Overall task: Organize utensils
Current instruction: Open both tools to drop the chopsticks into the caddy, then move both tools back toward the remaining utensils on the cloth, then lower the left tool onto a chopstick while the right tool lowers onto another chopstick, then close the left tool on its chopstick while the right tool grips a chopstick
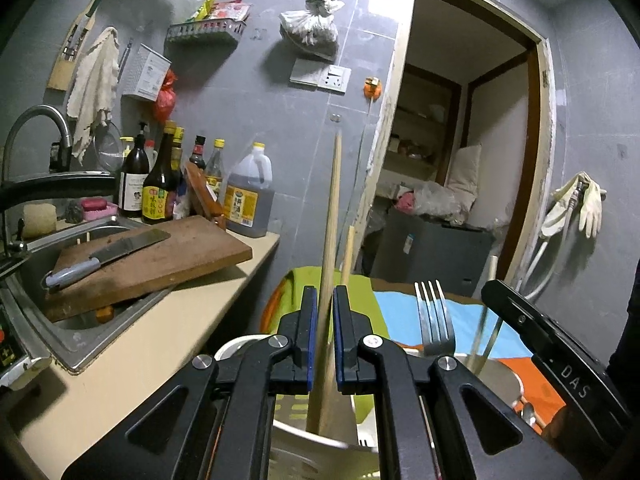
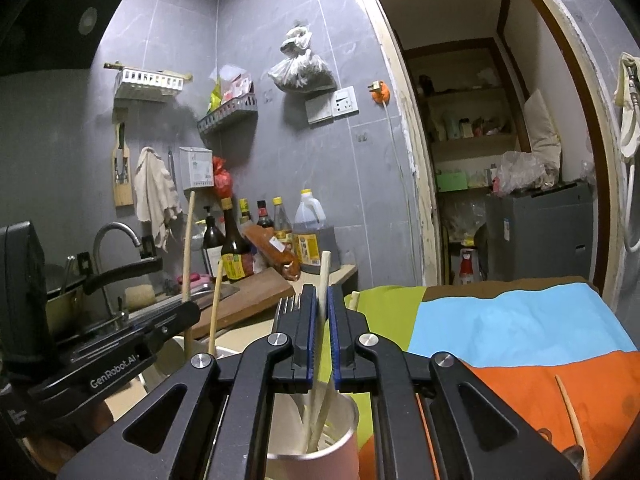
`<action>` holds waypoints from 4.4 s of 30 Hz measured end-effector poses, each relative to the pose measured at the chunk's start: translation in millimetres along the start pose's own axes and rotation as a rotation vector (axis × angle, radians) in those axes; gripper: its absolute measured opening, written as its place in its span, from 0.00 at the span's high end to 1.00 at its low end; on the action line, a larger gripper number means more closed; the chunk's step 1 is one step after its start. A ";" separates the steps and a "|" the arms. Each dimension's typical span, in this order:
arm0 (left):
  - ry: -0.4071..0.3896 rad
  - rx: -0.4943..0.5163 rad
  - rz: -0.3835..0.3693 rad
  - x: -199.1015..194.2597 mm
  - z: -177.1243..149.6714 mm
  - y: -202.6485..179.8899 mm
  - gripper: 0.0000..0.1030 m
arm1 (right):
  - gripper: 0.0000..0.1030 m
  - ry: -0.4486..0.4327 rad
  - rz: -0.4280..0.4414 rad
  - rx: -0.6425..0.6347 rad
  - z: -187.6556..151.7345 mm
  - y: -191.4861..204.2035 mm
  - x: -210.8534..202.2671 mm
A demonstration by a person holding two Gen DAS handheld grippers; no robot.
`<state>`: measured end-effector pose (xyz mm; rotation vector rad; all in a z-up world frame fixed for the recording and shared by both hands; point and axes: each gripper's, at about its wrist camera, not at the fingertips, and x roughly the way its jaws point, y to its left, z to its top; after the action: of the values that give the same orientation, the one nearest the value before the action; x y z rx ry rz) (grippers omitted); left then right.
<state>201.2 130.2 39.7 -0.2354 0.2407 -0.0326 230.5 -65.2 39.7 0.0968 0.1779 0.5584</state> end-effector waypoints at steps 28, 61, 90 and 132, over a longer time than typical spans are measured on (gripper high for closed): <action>-0.052 0.019 -0.087 -39.2 27.6 -51.6 0.22 | 0.18 -0.117 -0.094 -0.052 44.4 -42.9 -86.3; 0.231 0.195 -0.225 2.1 -60.1 -177.7 0.08 | 0.00 0.178 -0.349 -0.066 -11.6 -170.2 -140.8; 0.661 0.172 -0.222 93.9 -104.7 -191.5 0.70 | 0.34 0.695 -0.276 -0.046 -70.4 -192.6 -72.9; 0.691 0.129 -0.257 92.7 -82.4 -193.1 0.98 | 0.95 0.541 -0.198 0.252 -34.2 -210.0 -68.0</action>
<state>270.7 -81.8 -14.2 -0.1176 0.8919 -0.3869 275.9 -277.3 -13.5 0.1699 0.7775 0.3516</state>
